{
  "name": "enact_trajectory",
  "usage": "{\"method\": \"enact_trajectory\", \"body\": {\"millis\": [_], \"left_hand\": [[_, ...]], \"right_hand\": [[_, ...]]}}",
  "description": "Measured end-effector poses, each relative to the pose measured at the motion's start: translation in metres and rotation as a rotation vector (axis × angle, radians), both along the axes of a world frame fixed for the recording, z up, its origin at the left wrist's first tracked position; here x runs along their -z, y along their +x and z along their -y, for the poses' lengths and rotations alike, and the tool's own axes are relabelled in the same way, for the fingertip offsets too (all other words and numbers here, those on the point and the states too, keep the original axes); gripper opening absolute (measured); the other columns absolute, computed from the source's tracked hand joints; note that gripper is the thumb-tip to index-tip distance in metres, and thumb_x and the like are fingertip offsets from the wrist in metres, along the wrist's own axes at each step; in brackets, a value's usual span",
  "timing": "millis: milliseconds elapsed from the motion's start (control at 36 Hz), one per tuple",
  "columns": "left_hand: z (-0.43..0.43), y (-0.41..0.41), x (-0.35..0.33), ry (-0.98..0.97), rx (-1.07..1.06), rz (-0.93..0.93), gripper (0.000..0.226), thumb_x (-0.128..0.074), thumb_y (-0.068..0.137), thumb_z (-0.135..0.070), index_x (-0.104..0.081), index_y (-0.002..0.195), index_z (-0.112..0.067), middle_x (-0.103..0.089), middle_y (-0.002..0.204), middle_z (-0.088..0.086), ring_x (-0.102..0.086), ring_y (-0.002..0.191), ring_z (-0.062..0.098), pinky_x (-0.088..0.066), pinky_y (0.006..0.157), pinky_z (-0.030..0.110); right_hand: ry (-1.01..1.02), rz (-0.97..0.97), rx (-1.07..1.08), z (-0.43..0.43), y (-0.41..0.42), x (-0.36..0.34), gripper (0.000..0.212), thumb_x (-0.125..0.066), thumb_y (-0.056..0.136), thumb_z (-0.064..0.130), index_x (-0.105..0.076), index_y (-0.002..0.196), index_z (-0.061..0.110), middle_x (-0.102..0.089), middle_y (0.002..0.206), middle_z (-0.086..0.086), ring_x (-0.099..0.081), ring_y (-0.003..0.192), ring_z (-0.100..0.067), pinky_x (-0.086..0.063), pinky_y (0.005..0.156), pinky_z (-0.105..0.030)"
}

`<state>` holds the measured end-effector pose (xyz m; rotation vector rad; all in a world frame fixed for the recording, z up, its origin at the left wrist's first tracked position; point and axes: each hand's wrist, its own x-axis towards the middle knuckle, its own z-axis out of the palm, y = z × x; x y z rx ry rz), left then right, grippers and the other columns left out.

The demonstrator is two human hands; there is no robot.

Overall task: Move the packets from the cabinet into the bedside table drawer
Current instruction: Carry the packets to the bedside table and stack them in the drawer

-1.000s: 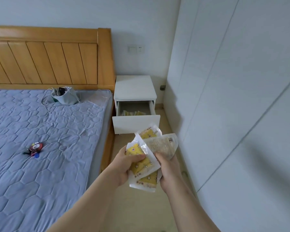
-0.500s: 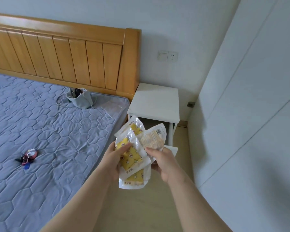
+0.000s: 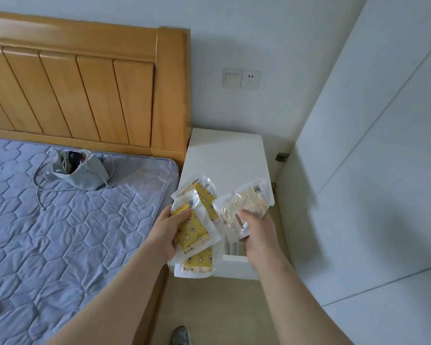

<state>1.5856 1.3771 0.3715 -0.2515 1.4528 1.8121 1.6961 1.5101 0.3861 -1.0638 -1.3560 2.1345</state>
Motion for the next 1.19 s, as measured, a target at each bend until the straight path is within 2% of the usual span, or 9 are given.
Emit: {"method": "enact_trajectory", "body": {"millis": [222, 333, 417, 500, 639, 833, 1000, 1083, 1195], "left_hand": [[-0.043, -0.062, 0.039, -0.203, 0.084, 0.011, 0.021, -0.064, 0.087, -0.010, -0.056, 0.098, -0.025, -0.066, 0.092, 0.007, -0.063, 0.082, 0.027, -0.052, 0.070, 0.043], [-0.065, -0.079, 0.068, -0.263, 0.118, 0.005, 0.017, -0.063, 0.088, -0.011, -0.058, 0.099, -0.024, -0.067, 0.094, 0.007, -0.065, 0.083, 0.027, -0.053, 0.073, 0.042], [-0.084, -0.086, 0.096, -0.294, 0.138, 0.024, 0.016, -0.063, 0.088, -0.010, -0.059, 0.095, -0.023, -0.068, 0.087, 0.006, -0.066, 0.076, 0.024, -0.053, 0.060, 0.036], [-0.103, -0.091, 0.128, -0.301, 0.194, 0.033, 0.016, -0.063, 0.088, -0.011, -0.059, 0.098, -0.023, -0.069, 0.093, 0.009, -0.067, 0.080, 0.027, -0.054, 0.063, 0.039], [-0.131, -0.107, 0.182, -0.322, 0.296, 0.073, 0.017, -0.063, 0.089, -0.013, -0.059, 0.101, -0.023, -0.069, 0.101, 0.011, -0.066, 0.089, 0.030, -0.055, 0.067, 0.042], [-0.162, -0.144, 0.270, -0.401, 0.458, 0.038, 0.022, -0.062, 0.088, -0.011, -0.059, 0.106, -0.024, -0.067, 0.102, 0.011, -0.064, 0.092, 0.031, -0.053, 0.077, 0.045], [-0.177, -0.166, 0.323, -0.391, 0.506, -0.003, 0.027, -0.065, 0.086, -0.010, -0.059, 0.108, -0.024, -0.069, 0.106, 0.011, -0.065, 0.097, 0.033, -0.053, 0.084, 0.049], [-0.184, -0.169, 0.339, -0.339, 0.514, -0.043, 0.025, -0.063, 0.087, -0.010, -0.059, 0.108, -0.022, -0.069, 0.104, 0.013, -0.066, 0.095, 0.033, -0.053, 0.081, 0.049], [-0.193, -0.172, 0.348, -0.298, 0.535, -0.147, 0.021, -0.061, 0.089, -0.010, -0.058, 0.108, -0.018, -0.070, 0.099, 0.013, -0.067, 0.087, 0.031, -0.054, 0.076, 0.046]], "right_hand": [[0.097, 0.023, 0.067, -0.054, -0.047, 0.038, 0.027, -0.059, 0.085, 0.000, -0.061, 0.095, 0.025, -0.068, 0.099, 0.000, -0.064, 0.097, -0.018, -0.050, 0.078, -0.030], [0.136, 0.023, 0.014, -0.078, -0.065, 0.070, 0.026, -0.057, 0.088, -0.002, -0.065, 0.097, 0.022, -0.064, 0.095, 0.015, -0.057, 0.088, 0.003, -0.044, 0.066, -0.006], [0.143, 0.040, -0.060, -0.094, -0.074, 0.108, 0.021, -0.058, 0.088, -0.003, -0.069, 0.090, 0.015, -0.047, 0.128, 0.014, -0.048, 0.114, 0.001, -0.037, 0.067, 0.000], [0.266, 0.060, -0.142, -0.109, -0.081, 0.145, 0.041, -0.059, 0.088, -0.003, -0.068, 0.062, 0.027, -0.031, 0.140, 0.017, -0.036, 0.128, -0.001, -0.035, 0.075, 0.001], [0.289, 0.040, -0.276, -0.141, -0.084, 0.204, 0.038, -0.055, 0.087, -0.010, -0.068, 0.062, 0.015, -0.051, 0.104, 0.009, -0.055, 0.096, -0.007, -0.044, 0.068, -0.003], [0.168, 0.179, -0.461, -0.181, -0.111, 0.306, 0.054, -0.041, 0.090, -0.005, -0.077, 0.066, 0.028, -0.070, 0.104, 0.000, -0.061, 0.109, -0.027, -0.045, 0.102, -0.041], [-0.158, 0.091, -0.541, -0.200, -0.136, 0.344, 0.035, -0.055, 0.068, 0.015, -0.070, 0.097, 0.006, -0.070, 0.103, -0.014, -0.067, 0.092, -0.029, -0.053, 0.084, -0.040], [-0.039, 0.138, -0.462, -0.206, -0.148, 0.363, 0.018, -0.061, 0.083, 0.027, -0.067, 0.089, 0.012, -0.070, 0.096, -0.011, -0.066, 0.087, -0.026, -0.052, 0.079, -0.034], [0.200, 0.209, -0.372, -0.206, -0.167, 0.381, 0.012, -0.069, 0.083, 0.014, -0.064, 0.091, 0.021, -0.066, 0.100, -0.007, -0.064, 0.088, -0.022, -0.052, 0.078, -0.033]]}}
